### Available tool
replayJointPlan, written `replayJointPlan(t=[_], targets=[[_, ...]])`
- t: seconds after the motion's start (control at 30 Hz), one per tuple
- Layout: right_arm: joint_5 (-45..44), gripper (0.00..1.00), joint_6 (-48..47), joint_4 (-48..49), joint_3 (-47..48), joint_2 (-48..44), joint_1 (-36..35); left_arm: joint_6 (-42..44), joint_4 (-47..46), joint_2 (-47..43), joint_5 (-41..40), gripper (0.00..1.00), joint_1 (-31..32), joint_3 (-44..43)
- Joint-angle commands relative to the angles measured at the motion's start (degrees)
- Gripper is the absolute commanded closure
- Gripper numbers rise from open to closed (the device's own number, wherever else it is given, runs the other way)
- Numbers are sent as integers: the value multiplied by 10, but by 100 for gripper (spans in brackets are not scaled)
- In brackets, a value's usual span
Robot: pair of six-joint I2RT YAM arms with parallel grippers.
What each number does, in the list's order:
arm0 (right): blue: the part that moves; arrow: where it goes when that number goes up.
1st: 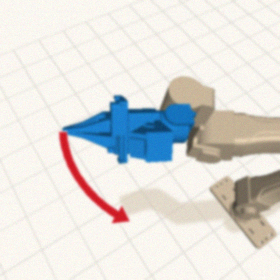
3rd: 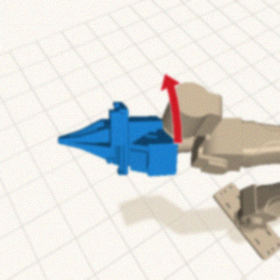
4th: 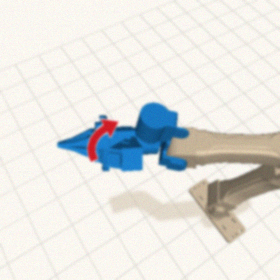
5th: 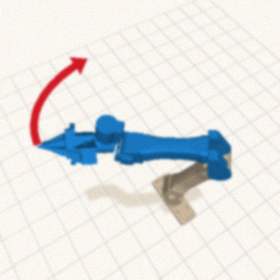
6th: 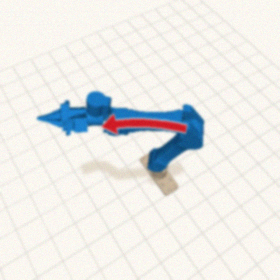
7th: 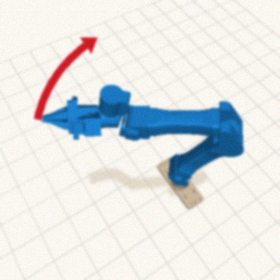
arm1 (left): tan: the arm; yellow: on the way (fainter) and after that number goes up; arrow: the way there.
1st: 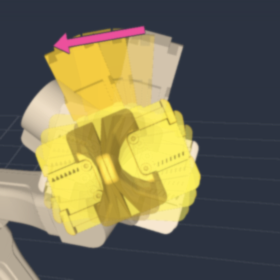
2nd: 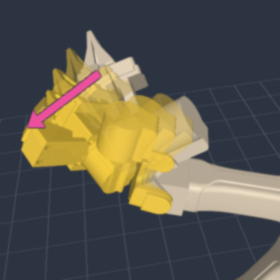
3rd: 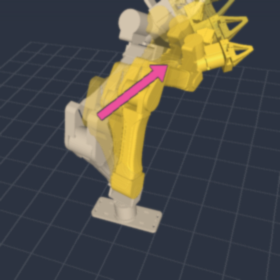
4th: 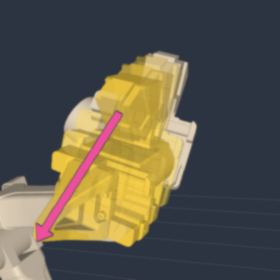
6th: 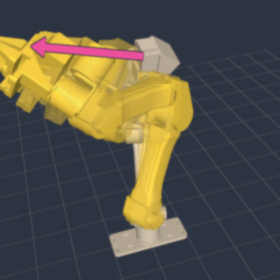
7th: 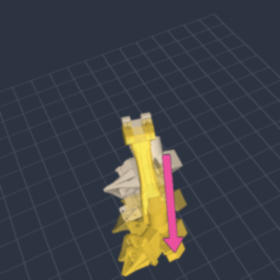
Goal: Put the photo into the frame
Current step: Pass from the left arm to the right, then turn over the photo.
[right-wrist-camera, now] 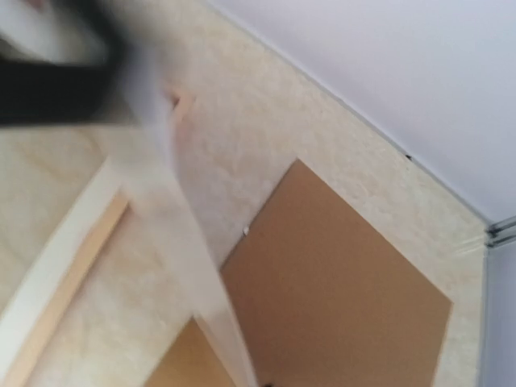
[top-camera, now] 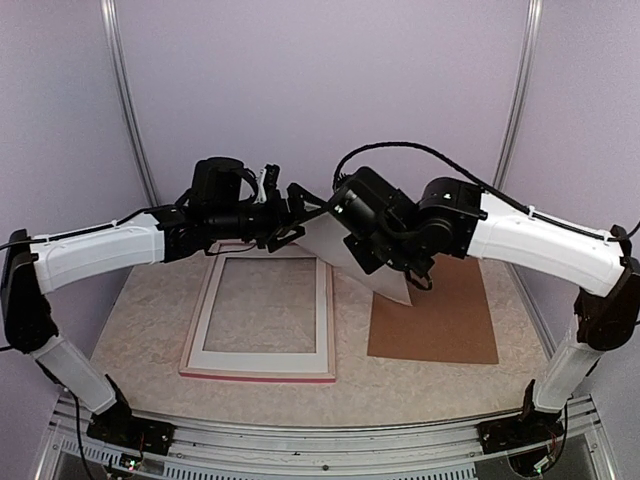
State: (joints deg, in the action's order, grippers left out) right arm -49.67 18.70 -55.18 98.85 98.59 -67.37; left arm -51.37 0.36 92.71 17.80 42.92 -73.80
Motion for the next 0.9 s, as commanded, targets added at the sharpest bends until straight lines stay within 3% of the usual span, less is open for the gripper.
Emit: replayJointPlan(t=[0.0,0.23,0.37,0.53,0.73,0.87], targets=[[94,100,-34,54,39,-61,38,30,-35,-97,-6,1,-22,51],[268,100,-31,94,90,-81,98,86,40,-246,-105,1,-59,105],[368,100,10,121,72,-80,138,115,97,-331,-161,1,-92,114],[535,100,83,220,-46,-110,235,120,144,-352,-175,1,-106,136],[769,100,229,418,-278,-134,376,84,99,-325,-136,1,-105,228],[807,100,292,491,-362,-134,415,75,73,-311,-134,1,-102,268]])
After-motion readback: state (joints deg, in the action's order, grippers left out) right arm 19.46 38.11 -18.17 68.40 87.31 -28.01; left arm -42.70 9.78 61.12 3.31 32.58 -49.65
